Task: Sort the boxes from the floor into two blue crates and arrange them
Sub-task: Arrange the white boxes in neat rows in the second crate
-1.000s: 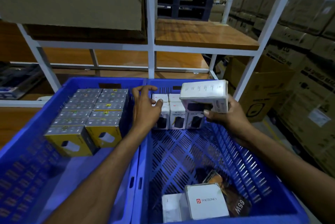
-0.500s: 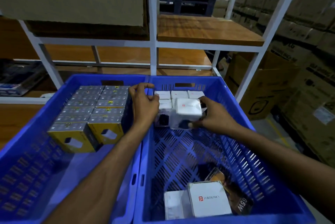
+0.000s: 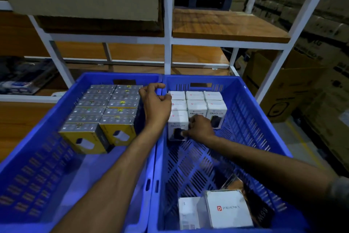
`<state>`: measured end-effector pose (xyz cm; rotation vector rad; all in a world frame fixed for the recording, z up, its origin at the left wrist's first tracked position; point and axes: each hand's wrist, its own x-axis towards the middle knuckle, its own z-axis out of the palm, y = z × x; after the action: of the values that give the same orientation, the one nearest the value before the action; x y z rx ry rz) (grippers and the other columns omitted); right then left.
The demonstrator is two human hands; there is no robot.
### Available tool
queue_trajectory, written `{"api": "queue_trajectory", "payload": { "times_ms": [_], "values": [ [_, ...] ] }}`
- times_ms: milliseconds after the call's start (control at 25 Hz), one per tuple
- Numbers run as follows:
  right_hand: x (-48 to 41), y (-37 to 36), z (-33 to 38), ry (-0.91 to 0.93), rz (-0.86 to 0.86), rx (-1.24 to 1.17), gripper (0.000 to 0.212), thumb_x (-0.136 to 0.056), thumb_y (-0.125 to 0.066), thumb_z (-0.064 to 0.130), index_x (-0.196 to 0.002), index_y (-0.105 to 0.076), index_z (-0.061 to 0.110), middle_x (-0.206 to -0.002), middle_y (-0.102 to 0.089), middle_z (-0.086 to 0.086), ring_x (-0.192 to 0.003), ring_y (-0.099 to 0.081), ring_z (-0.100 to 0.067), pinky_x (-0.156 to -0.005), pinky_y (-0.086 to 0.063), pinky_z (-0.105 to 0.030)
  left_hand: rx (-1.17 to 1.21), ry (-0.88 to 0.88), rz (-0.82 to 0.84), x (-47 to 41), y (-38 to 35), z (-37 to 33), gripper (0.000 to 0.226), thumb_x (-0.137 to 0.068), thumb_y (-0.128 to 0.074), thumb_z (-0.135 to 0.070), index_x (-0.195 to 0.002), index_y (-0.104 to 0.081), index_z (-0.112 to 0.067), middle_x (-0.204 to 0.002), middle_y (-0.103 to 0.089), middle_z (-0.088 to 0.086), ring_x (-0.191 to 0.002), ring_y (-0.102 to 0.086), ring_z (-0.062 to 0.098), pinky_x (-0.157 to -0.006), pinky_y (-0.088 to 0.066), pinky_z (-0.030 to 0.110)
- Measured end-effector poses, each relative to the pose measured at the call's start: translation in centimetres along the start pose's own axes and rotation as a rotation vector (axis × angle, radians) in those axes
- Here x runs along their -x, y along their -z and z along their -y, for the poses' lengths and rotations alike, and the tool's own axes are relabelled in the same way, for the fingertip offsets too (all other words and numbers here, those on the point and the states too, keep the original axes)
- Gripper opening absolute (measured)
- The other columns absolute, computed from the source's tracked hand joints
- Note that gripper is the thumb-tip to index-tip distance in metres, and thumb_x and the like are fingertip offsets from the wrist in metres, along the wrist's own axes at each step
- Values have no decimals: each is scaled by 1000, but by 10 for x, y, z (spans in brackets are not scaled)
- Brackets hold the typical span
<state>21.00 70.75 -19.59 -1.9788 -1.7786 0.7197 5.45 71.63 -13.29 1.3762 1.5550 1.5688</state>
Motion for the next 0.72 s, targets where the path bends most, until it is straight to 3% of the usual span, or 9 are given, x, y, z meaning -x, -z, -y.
{"api": "queue_trajectory", "payload": {
  "times_ms": [120, 240, 360, 480, 600, 720],
  "values": [
    [4, -8, 1, 38, -42, -18, 52, -74, -92, 27, -60, -42, 21, -61, -50, 5, -57, -48, -7, -49, -35, -27, 5, 12, 10, -1, -1, 1, 23, -91, -70, -5, -111, -61, -13, -123, -37, 0, -59, -53, -4, -74, -45, 20],
    [1, -6, -1, 56, -19, -31, 54, -71, -94, 28, -59, -41, 23, -59, -49, 8, -56, -46, -5, -47, -35, -25, -18, -4, 16, -1, -1, 1, 22, -91, -70, -6, -109, -62, -15, -120, -39, -2, -60, -54, -3, -81, -48, 26],
    [-5, 4, -2, -23, 82, 49, 49, -65, -97, 32, -63, -51, 15, -69, -59, -2, -70, -62, -21, -59, -49, -38, -50, -26, 77, -2, 0, 1, 21, -89, -69, -10, -103, -61, -23, -116, -48, -2, -70, -57, 11, -88, -52, 34],
    [-3, 33, -1, -68, 278, 108, 27, -85, -83, 24, -79, -70, 1, -80, -71, -9, -89, -74, -31, -67, -59, -37, -53, -73, 184, -2, -1, 0, 21, -81, -69, -20, -92, -58, -35, -102, -62, -1, -70, -58, 17, -82, -56, 47],
    [21, 75, -8, 16, 564, 68, 35, -87, -82, 36, -101, -79, 4, -94, -79, -9, -96, -75, -25, -76, -62, -36, -109, -122, 367, 6, -4, -2, 15, -84, -70, -24, -94, -62, -32, -87, -65, -9, -62, -57, 17, -72, -55, 41],
    [62, 111, -11, 177, 827, 22, 45, -86, -76, 43, -118, -74, 11, -115, -75, -12, -107, -71, -20, -94, -58, -36, -166, -219, 649, 18, -6, -11, 10, -90, -70, -20, -100, -68, -21, -86, -68, -6, -63, -62, 23, -66, -52, 35]
  ]
}}
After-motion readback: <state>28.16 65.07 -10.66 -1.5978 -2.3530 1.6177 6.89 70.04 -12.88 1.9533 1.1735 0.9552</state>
